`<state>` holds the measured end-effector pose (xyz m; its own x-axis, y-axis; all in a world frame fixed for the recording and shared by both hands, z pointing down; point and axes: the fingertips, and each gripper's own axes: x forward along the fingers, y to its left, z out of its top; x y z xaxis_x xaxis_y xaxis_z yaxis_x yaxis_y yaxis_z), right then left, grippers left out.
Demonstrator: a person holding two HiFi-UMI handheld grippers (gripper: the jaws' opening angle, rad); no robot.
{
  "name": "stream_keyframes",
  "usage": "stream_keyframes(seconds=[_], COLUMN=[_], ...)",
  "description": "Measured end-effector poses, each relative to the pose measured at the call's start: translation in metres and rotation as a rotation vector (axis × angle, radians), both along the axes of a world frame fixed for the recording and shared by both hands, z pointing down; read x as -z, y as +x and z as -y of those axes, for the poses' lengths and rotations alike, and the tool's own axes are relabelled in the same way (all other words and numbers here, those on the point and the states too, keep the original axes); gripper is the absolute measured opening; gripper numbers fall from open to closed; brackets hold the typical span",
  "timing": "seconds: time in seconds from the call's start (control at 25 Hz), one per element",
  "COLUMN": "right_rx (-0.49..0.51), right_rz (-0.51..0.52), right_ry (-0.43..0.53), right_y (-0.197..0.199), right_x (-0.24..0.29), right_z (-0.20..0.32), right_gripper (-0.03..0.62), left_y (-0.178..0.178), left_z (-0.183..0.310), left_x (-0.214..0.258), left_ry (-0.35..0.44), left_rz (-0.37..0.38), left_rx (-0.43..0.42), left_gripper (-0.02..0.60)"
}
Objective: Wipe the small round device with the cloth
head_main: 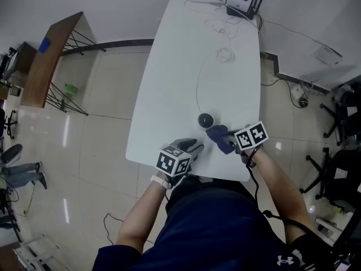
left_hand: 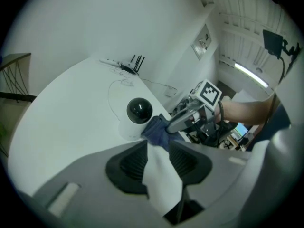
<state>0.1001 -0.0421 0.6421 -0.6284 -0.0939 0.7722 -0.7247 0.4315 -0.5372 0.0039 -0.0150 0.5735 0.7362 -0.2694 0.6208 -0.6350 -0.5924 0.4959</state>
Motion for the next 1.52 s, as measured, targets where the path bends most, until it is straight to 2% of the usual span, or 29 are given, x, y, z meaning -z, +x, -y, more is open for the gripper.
stream_keyframes(seconds=[0.36,0.6,0.88,1.0,1.12,1.32,1.4,1.52], right_rx=[-0.129,-0.204,-0.154,-0.134,-0.029,0.353,0.519,0.753], right_rz=[0.117,0.184,0.180,0.122,-0.010,-0.317,-0.430,-0.558], right_ry=[0.088,0.072,0.092,0.179,0.374,0.727,0.823,0.899], right_y=[0.029,0.024,-0.013,-0.020,-0.029,-0.070,-0.087,-0.107], right_x=[0.034,0.040,0.047,0.061,0.088,0.127,0.131,0.124], right_z=[0.043,0.062,0.066,0.068,0.073,0.064,0.053,0.032], right_gripper=[0.075,0.075,0.075,0.075,0.075,0.075,0.075,0.075], left_y=[0.000,-0.005,-0.015,-0.024,-0.032,-0.036,-0.040,-0.054], left_z=[-0.018,-0.023,-0.025,-0.024,-0.019,-0.009,-0.003,0.009], left_x=[-0.001,0.000,-0.001,-0.002,-0.002,-0.001,0.001,0.003], left_ry=[-0.031,-0.041,-0.052,-0.053,-0.052,-0.043,-0.032,-0.017], left_rz=[0.016,0.003,-0.010,-0.012,-0.018,-0.032,-0.041,-0.048], left_rx=[0.075,0.123,0.144,0.146,0.145,0.118,0.110,0.116], left_gripper=[0.138,0.138,0.138,0.137,0.137,0.137,0.137,0.137])
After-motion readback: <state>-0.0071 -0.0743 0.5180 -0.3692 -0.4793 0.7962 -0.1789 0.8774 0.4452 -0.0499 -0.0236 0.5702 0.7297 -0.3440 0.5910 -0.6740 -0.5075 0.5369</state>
